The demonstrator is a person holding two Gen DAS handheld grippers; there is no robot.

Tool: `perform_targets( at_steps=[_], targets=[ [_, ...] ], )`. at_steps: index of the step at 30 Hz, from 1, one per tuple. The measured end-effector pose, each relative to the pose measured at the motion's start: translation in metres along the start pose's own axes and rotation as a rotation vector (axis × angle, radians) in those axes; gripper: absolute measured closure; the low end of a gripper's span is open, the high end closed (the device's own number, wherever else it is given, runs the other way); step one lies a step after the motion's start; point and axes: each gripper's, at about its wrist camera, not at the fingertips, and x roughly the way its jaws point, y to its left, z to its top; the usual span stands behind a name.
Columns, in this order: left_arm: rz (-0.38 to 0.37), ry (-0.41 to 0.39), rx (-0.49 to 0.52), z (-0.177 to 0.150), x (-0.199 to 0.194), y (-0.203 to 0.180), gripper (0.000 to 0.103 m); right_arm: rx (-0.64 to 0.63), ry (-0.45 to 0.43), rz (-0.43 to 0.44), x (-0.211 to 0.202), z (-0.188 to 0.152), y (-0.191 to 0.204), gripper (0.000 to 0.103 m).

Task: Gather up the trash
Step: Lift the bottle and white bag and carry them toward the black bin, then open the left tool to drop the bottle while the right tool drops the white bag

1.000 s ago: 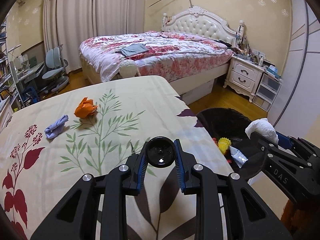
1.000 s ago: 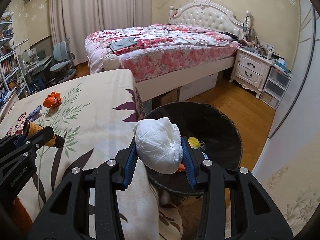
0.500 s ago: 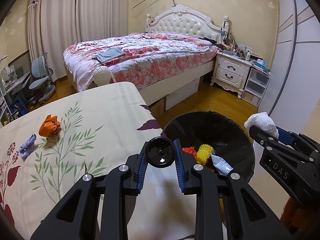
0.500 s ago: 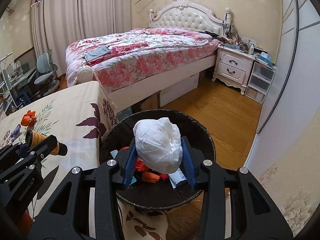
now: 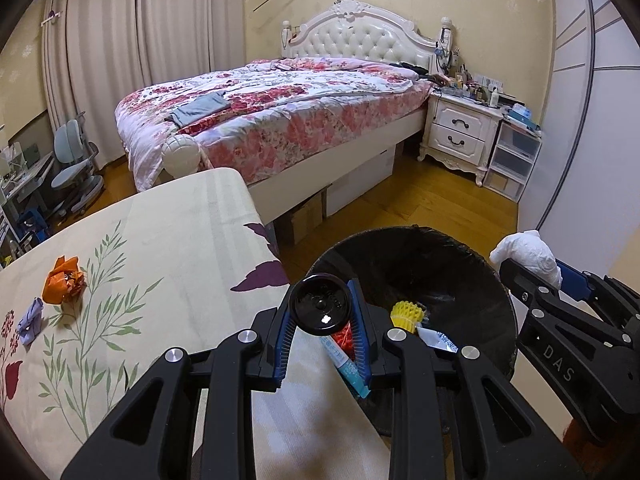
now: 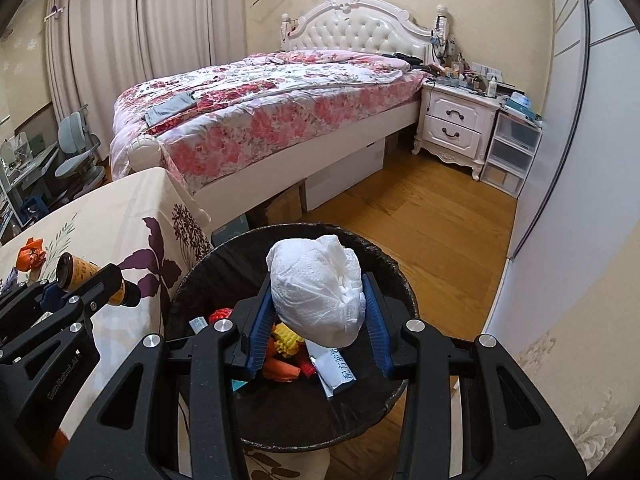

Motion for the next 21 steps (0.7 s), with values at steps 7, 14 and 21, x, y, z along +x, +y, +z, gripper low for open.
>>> perform_targets(
  at_steps=[7, 14, 21],
  targets=[
    [0.005, 0.018, 0.008, 0.004, 0.014, -0.007, 0.076, 0.012, 0.011, -0.011, 0.009, 0.0, -0.007, 0.062],
    [-0.002, 0.032, 0.018, 0.009, 0.023, -0.013, 0.076, 0.027, 0.023, -0.02, 0.019, 0.0, -0.013, 0.062],
    [0.002, 0.059, 0.025, 0.009, 0.033, -0.018, 0.075, 0.028, 0.038, -0.038, 0.03, 0.0, -0.012, 0.061]
  ],
)
